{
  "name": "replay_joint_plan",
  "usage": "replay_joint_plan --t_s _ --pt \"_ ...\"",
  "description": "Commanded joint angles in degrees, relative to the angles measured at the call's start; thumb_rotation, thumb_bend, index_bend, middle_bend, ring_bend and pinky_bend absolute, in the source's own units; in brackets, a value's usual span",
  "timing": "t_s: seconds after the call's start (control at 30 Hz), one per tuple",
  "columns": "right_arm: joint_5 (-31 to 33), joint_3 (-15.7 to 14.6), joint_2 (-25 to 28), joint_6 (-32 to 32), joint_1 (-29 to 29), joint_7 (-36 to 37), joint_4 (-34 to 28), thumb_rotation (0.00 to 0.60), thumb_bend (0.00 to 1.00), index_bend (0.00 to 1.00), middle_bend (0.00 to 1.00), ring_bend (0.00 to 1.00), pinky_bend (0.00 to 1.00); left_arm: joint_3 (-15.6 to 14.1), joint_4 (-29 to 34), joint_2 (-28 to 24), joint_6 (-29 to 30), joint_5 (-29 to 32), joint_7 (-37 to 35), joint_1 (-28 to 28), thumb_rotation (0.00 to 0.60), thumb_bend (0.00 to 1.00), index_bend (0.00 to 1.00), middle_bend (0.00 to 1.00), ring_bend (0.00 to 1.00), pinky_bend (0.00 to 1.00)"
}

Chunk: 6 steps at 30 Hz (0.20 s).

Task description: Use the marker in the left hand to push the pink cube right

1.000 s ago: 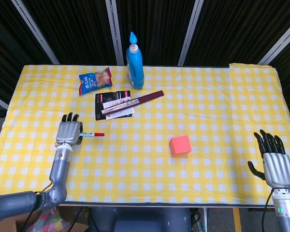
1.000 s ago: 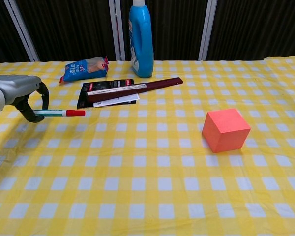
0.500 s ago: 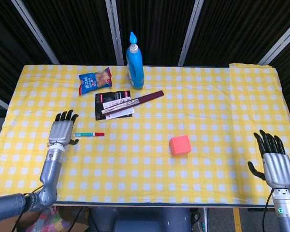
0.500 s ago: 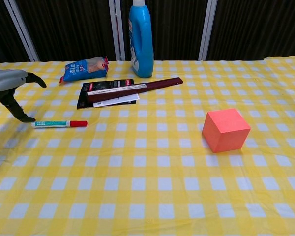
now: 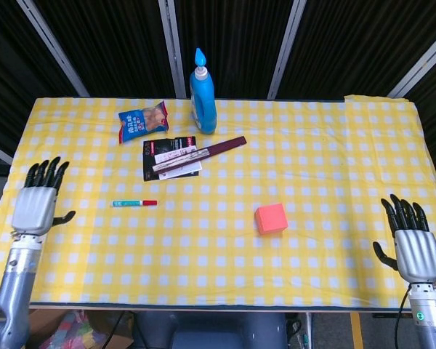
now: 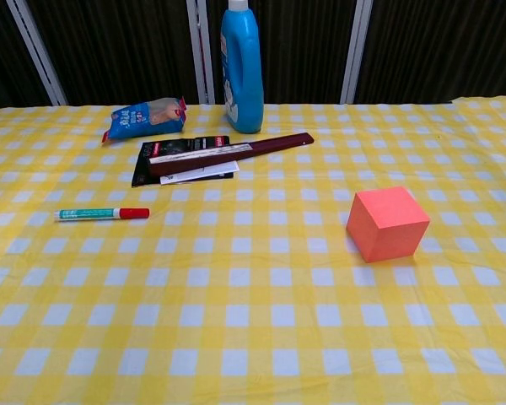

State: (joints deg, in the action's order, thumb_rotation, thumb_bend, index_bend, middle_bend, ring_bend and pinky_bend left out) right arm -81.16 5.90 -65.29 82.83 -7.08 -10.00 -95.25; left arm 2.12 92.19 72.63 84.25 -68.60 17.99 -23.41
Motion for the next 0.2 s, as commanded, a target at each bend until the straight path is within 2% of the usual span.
replay_joint_plan --t_s 0.03,0.2 --pt "-0.24 0.14 -0.49 0.49 -0.06 -0.94 0.31 0.600 0.38 0.00 0.00 0.00 0.00 -3.71 0.85 -3.38 4.19 -4.03 -5.05 5.15 0.600 0.10 0.00 0.00 0.00 0.00" --pt "-0.73 0.34 -1.31 1.32 -0.14 -2.35 0.85 0.600 0.38 0.00 0.00 0.00 0.00 -5.89 -0.01 -5.14 6.84 -7.15 -8.72 9.21 0.600 0.09 0.00 0.00 0.00 0.00"
